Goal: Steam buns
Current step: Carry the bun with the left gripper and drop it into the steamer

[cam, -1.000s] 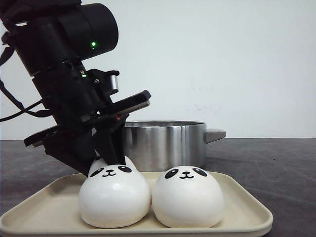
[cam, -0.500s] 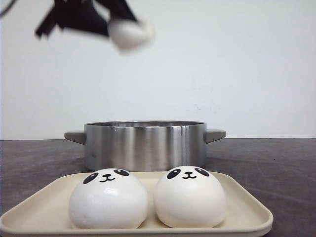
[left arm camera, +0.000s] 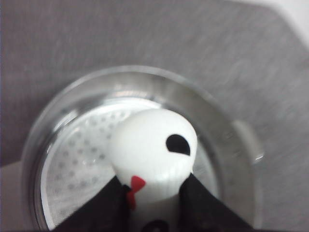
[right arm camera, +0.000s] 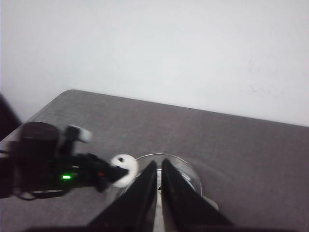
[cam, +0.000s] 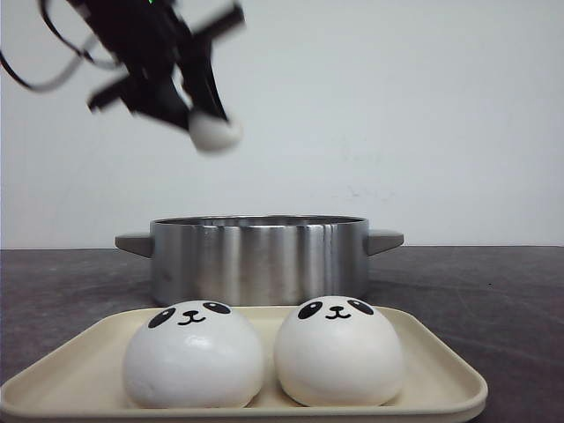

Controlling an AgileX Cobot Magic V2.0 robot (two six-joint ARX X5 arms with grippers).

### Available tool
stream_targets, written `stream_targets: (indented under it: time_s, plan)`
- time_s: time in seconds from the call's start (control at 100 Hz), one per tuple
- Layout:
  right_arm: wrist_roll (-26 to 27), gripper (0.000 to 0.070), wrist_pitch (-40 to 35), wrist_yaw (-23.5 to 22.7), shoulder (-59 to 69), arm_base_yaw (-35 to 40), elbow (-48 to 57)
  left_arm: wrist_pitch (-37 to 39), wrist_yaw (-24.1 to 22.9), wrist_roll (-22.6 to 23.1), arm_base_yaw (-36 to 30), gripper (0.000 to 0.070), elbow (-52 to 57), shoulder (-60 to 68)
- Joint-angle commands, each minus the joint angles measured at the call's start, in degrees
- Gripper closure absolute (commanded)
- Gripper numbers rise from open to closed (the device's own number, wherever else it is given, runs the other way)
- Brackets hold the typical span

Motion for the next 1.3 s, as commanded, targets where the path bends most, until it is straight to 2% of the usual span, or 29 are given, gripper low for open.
stream_targets:
  time_s: [0.0, 0.05, 0.21, 0.26, 0.36, 0.43, 0.53, 0.73, 0.82, 1.0, 1.1, 1.29]
  plan:
    - [1.4, 0.0693, 0.6, 0.0, 0.5, 0.7, 1.0, -0.7, 0.1, 3.2, -0.3, 0.067, 2.6, 3.8]
    - [1.5, 0.0693, 0.6, 0.0, 0.5, 0.7, 1.0, -1.1, 0.1, 4.9, -0.3, 0.0651, 3.8, 6.3]
    - [1.7, 0.0693, 0.1, -0.5, 0.5, 0.7, 1.0, -1.7, -0.7, 6.5, -0.3, 0.0476, 6.2, 11.7]
    - [2.0, 0.0693, -0.3, -0.7, 0.4, 0.7, 1.0, -1.5, -1.5, 6.5, -0.3, 0.0407, 6.3, 12.4]
    - [3.3, 0.0693, -1.5, -0.7, 0.4, 0.7, 1.0, -1.3, -4.0, 6.5, -0.2, 0.0207, 6.3, 13.1]
    - [3.5, 0.0693, -2.1, -0.7, 0.5, 0.7, 1.0, -1.2, -5.1, 6.5, -0.1, 0.0096, 6.3, 13.1]
    - [3.9, 0.0693, -2.5, -0.7, 0.5, 0.7, 1.0, -1.1, -5.5, 6.7, 0.0, 0.002, 6.4, 13.1]
    - [3.8, 0.0693, -4.6, -0.5, 0.7, 0.7, 0.9, -5.2, -5.4, 6.6, 0.0, 0.0021, 8.2, 12.3]
    - [3.9, 0.0693, -9.5, -0.4, 1.7, 0.7, 0.8, -9.3, -5.4, 5.1, 0.0, 0.0026, 10.1, 10.6]
    - [5.0, 0.0693, -18.7, -0.8, 4.9, 0.7, -3.1, -9.4, -5.4, 2.8, -0.6, 0.0035, 10.6, 2.8]
    - [5.8, 0.0693, -17.2, -2.7, 5.4, 1.1, -9.4, -9.4, -5.4, 2.1, -1.2, 0.0035, 10.6, -3.2]
    - [9.4, 0.0693, -7.4, -7.6, 5.4, 2.3, -26.8, -12.7, -5.0, 2.2, -3.9, 0.0035, 10.6, -13.9]
